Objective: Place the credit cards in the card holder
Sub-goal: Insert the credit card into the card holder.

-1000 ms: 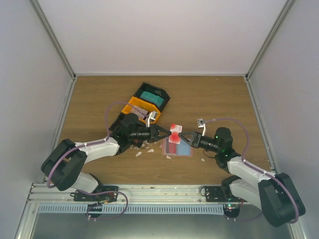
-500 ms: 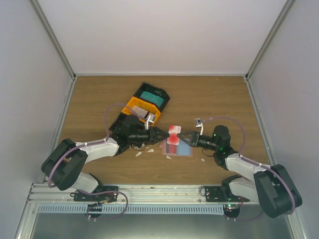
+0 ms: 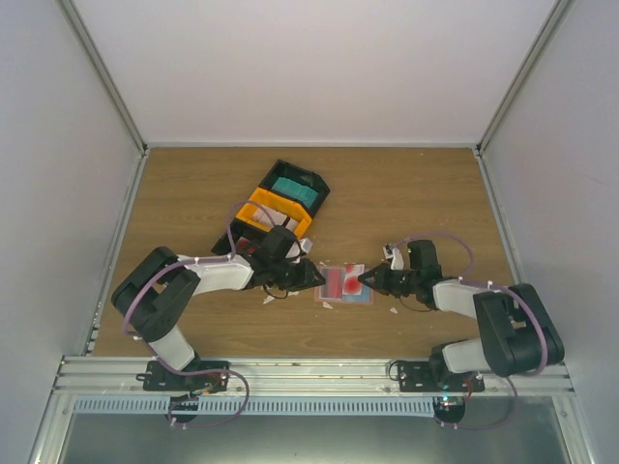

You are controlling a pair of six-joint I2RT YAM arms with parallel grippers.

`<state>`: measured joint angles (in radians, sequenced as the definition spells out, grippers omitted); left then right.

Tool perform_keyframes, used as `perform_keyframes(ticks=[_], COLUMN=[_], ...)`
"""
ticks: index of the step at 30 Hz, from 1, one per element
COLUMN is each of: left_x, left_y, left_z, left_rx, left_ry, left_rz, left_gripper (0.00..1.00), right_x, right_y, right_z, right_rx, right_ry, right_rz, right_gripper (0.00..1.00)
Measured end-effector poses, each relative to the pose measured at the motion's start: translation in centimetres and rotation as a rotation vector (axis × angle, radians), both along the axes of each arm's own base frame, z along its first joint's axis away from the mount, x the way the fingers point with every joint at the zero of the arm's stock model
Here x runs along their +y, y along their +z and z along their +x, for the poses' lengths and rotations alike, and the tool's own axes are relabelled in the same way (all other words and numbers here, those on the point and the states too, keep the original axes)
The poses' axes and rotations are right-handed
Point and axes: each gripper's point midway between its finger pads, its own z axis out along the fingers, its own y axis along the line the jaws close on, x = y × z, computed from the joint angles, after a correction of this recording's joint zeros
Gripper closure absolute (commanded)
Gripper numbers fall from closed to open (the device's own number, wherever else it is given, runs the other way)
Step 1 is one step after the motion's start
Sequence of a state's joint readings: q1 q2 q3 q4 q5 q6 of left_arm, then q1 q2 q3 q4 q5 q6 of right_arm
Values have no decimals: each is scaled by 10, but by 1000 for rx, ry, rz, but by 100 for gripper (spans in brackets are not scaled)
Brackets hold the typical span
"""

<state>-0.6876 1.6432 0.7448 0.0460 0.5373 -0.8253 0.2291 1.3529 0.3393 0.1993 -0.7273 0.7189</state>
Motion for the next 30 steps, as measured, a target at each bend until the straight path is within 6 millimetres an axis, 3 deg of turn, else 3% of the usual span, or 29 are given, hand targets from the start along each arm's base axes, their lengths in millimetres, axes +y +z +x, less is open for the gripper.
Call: perform_keyframes(ticks=[3,11,19,24,30], left_x=[-7,-9,-23,-29,-34], left_y=[-2,0,37,37,37], left_z=[-1,2,-5,-13,-14], left_rx=[-19,-73,-205,-245,-289], left_ry=[-25,-24,-65,-97,-111], left_rz=[40,98,52,69,94], left_gripper=[73,72,75,73,74], right_x=[1,7,9,10,13], right_y=[-12,-13,-6,-3,-15], right_z=[-7,-8,-10,-10,-16], right_rx=[50,51,30,43,119], right_ry=[25,68,67,52,35], right_rz=[-2,37,68,89,114], right_gripper=[100,100,100,99,100])
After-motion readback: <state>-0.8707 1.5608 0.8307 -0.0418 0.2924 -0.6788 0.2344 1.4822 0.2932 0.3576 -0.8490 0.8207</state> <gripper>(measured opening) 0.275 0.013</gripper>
